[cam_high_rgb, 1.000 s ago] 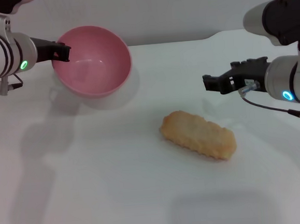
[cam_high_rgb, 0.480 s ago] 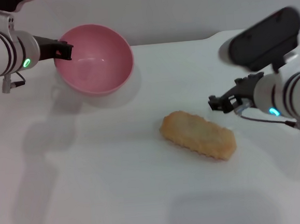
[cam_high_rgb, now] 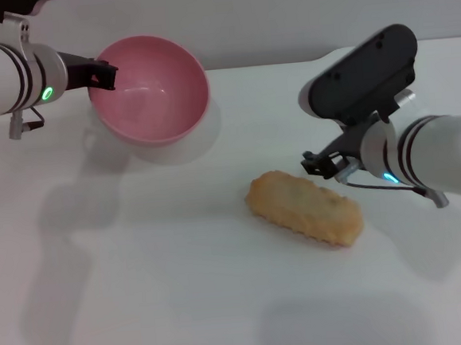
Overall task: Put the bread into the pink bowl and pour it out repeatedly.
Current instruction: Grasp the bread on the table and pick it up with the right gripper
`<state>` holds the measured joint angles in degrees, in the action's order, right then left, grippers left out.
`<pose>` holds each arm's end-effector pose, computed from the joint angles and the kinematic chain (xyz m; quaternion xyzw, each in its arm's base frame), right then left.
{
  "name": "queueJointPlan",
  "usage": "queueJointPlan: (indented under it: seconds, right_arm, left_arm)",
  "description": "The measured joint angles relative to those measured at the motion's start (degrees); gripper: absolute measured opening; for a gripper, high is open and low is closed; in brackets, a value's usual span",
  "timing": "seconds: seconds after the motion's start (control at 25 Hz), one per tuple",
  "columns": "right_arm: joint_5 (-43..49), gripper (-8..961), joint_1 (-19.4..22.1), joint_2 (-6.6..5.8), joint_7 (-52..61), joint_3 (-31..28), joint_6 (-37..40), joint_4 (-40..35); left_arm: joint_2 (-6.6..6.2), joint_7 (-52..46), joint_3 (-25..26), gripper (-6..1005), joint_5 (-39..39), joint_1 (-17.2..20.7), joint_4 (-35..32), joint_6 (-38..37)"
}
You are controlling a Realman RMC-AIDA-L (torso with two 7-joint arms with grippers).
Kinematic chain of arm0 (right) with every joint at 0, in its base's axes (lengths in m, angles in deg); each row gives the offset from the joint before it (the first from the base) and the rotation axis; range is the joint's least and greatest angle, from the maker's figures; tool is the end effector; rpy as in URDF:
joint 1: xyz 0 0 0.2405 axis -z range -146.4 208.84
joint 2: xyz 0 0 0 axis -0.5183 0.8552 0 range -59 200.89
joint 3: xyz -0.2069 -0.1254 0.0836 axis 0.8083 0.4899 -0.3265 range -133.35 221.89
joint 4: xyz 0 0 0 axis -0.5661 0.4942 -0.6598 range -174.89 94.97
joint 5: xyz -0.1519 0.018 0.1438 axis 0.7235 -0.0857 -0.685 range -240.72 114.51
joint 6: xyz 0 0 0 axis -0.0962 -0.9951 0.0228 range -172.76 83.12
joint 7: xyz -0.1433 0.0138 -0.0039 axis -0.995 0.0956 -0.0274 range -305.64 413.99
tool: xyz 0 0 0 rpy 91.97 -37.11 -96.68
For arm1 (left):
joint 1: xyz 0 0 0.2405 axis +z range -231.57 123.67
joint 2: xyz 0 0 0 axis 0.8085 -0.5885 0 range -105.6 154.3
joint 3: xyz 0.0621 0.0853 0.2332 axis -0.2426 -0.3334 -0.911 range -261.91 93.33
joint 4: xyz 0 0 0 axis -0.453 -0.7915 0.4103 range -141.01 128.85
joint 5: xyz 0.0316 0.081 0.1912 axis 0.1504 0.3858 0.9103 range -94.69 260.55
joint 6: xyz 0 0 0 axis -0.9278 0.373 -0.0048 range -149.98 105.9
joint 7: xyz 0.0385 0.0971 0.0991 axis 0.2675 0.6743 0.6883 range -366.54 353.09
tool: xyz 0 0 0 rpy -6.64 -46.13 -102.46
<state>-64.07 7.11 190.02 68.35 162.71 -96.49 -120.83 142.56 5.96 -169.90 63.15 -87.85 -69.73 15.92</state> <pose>0.1724 0.3435 -0.0782 -0.8556 0.2943 -0.1004 0.4138 -0.2008 0.4416 0.0071 -0.8178 -0.3359 -0.0033 0.4674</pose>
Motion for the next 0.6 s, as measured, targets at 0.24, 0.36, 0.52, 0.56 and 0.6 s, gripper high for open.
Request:
queueJointPlan:
  seconds: [0.24, 0.36, 0.52, 0.56, 0.6]
  right_arm:
    - [-0.5, 707, 2.8, 0.05, -0.2, 1.2, -1.1, -8.2]
    - [-1.3, 705, 4.0, 0.0, -0.7, 0.9, -2.1, -11.7]
    - [-4.3, 703, 4.3, 0.05, -0.9, 0.7, -2.7, -12.5]
    - [-5.2, 702, 4.3, 0.05, -0.9, 0.8, -2.0, -12.1]
    - [-6.0, 702, 4.3, 0.05, -0.9, 1.0, -1.2, -11.6]
  left_arm:
    - [0.0, 0.0, 0.0, 60, 0.0, -0.1, 0.1, 0.0]
    - [-0.02, -0.1, 0.0, 60, 0.0, -0.1, 0.2, 0.0]
    - [-0.04, -0.1, 0.0, 61, 0.0, -0.2, 0.5, 0.0]
    - [-0.05, -0.1, 0.0, 61, 0.0, -0.2, 0.6, 0.0]
    - [-0.06, -0.1, 0.0, 61, 0.0, -0.3, 0.7, -0.1]
